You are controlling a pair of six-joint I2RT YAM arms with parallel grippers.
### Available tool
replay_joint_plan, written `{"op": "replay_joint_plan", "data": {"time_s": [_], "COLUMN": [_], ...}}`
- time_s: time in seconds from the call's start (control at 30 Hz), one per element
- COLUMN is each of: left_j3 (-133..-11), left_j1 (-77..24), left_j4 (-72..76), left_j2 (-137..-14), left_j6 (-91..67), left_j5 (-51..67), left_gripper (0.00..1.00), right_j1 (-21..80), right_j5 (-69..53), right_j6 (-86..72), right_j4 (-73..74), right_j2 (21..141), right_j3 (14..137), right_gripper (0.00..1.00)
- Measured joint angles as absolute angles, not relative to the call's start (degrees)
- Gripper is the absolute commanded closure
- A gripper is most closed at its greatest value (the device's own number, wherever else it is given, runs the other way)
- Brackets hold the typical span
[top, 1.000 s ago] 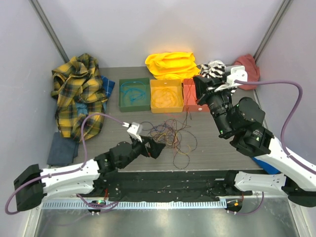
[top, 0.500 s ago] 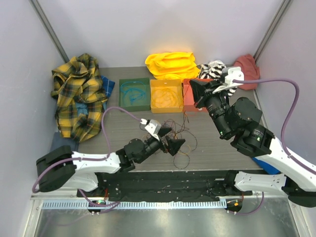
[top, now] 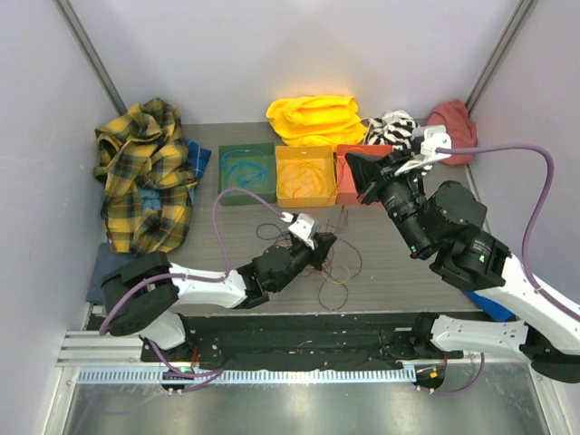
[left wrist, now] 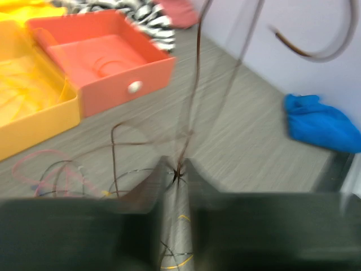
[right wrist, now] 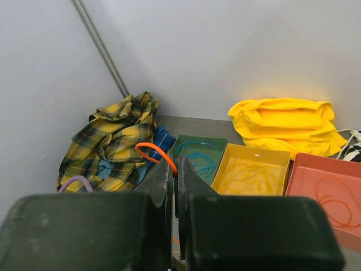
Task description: Untangle the cables
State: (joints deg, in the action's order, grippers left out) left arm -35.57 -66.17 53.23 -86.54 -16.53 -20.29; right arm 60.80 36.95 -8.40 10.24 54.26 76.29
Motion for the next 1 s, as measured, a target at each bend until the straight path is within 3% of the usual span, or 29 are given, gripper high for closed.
{"op": "replay_joint_plan", "data": {"time_s": [0.27, 0.63, 0.7, 0.73, 0.8, 0.83, 0.93, 1.0], "left_j3": [-35.64, -34.48, -34.65, -34.81, -35.27, -35.40, -35.42, -35.18], "left_j1": [-63.40, -59.40, -59.46, -59.51, -59.51, -59.51, -59.51, -59.48], "left_j4": [41.69, 9.98, 4.51, 2.00, -3.88, -6.50, -13.80, -17.43], "left_j2": [-87.83, -80.49, -78.48, -77.71, -75.72, -74.65, -70.41, -66.81], "left_j6": [-19.62, -37.98, -40.47, -41.50, -43.66, -44.95, -48.29, -50.35], "left_j5": [-28.88, -36.93, -37.78, -38.06, -38.44, -38.54, -38.61, -38.54], "left_gripper": [1.00, 1.00, 0.78, 0.58, 0.41, 0.24, 0.00, 0.00], "right_j1": [60.80, 60.80, 60.80, 60.77, 60.14, 59.64, 56.93, 51.88], "right_j5": [35.94, 39.92, 41.45, 42.24, 43.90, 44.53, 45.15, 44.21], "right_j6": [-8.60, -1.56, -1.26, -1.17, -1.04, -1.02, -1.80, -3.44], "right_j4": [12.58, 11.40, 10.79, 10.72, 10.70, 10.79, 10.98, 11.99], "right_j2": [54.85, 59.20, 59.33, 59.53, 60.05, 60.58, 62.52, 63.75], "right_j3": [80.03, 89.95, 88.86, 88.20, 86.32, 85.49, 83.72, 82.87], "right_gripper": [0.99, 0.99, 0.99, 0.99, 0.99, 0.99, 0.99, 0.99]}}
